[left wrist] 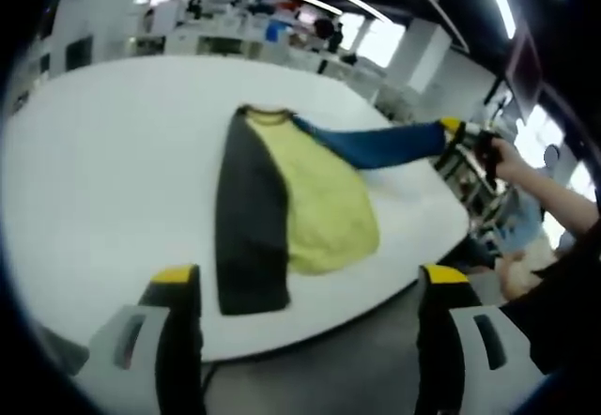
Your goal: Fold the garment on the visible template until the final outline fits inside the template.
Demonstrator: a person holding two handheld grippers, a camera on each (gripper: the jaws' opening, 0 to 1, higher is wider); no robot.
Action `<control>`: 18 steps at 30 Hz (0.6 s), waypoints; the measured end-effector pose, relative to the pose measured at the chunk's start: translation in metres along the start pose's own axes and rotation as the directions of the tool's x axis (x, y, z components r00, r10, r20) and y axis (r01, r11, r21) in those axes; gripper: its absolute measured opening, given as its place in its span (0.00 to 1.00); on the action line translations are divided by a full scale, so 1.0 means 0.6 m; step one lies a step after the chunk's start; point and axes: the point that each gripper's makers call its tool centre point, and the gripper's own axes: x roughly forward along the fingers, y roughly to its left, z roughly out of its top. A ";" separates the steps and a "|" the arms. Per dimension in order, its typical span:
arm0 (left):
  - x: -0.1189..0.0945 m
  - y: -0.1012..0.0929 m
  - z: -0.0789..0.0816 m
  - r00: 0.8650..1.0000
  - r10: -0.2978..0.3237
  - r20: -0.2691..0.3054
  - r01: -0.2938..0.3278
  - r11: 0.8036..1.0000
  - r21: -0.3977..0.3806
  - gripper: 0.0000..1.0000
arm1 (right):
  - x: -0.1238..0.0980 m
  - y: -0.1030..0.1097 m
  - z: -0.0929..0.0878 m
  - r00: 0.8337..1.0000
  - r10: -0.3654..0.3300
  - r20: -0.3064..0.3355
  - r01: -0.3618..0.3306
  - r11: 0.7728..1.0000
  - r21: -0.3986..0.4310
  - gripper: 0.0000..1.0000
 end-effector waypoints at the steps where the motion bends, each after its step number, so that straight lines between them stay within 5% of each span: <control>1: -0.001 0.000 -0.001 1.000 0.001 -0.002 -0.001 1.000 0.001 0.92 | -0.002 -0.003 0.003 1.000 -0.007 0.003 0.007 1.000 0.000 0.01; 18: 0.000 0.001 0.000 1.000 0.007 -0.019 -0.006 1.000 0.010 0.92 | -0.011 -0.075 0.012 0.994 -0.113 -0.008 0.113 0.993 0.025 0.01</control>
